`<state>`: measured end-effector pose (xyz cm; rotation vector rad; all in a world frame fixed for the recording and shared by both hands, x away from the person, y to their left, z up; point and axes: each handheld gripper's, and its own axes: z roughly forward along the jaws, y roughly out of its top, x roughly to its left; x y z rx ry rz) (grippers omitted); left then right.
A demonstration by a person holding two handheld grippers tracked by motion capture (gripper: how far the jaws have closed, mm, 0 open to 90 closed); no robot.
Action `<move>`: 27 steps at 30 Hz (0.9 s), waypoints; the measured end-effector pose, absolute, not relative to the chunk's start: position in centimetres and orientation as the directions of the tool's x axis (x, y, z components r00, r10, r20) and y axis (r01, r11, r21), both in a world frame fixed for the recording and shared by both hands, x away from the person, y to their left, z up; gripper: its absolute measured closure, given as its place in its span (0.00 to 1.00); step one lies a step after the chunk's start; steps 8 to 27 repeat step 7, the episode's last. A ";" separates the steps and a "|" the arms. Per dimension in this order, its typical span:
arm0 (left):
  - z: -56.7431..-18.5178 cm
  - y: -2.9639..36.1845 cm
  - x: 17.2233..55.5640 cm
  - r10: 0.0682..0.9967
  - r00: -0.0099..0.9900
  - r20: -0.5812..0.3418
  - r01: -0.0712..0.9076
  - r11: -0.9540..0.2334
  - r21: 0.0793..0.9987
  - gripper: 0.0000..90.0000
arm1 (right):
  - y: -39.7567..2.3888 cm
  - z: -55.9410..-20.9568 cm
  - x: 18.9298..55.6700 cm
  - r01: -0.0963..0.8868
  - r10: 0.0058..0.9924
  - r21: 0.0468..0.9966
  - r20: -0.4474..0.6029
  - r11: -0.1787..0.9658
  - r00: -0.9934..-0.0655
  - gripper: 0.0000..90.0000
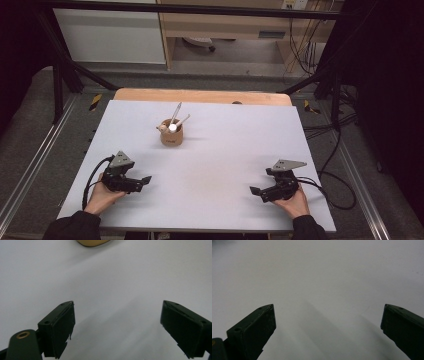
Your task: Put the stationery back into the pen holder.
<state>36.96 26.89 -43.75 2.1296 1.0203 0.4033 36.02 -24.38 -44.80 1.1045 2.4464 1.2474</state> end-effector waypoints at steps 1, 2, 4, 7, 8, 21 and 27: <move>-43.8 26.9 37.0 0.771 0.636 -0.033 0.545 -0.418 0.727 0.14 | -24.4 -44.8 36.0 0.539 0.688 0.758 0.169 0.367 -0.706 0.01; -43.8 27.0 37.0 0.774 0.632 -0.035 0.549 -0.417 0.724 0.14 | -24.3 -44.7 35.9 0.541 0.689 0.759 0.175 0.361 -0.704 0.01; -43.8 27.0 36.9 0.775 0.631 -0.036 0.551 -0.414 0.724 0.14 | -24.4 -44.7 35.9 0.542 0.688 0.760 0.177 0.359 -0.704 0.01; -43.9 26.9 36.8 0.769 0.638 -0.032 0.548 -0.424 0.721 0.14 | -24.4 -44.8 36.0 0.539 0.687 0.760 0.173 0.363 -0.706 0.01; -43.9 26.9 36.8 0.769 0.638 -0.032 0.548 -0.424 0.721 0.14 | -24.4 -44.8 36.0 0.539 0.687 0.760 0.173 0.363 -0.706 0.01; -43.9 26.9 36.8 0.769 0.638 -0.032 0.548 -0.424 0.721 0.14 | -24.4 -44.8 36.0 0.539 0.687 0.760 0.173 0.363 -0.706 0.01; -43.9 26.9 36.8 0.769 0.638 -0.032 0.548 -0.424 0.721 0.14 | -24.4 -44.8 36.0 0.539 0.687 0.760 0.173 0.363 -0.706 0.01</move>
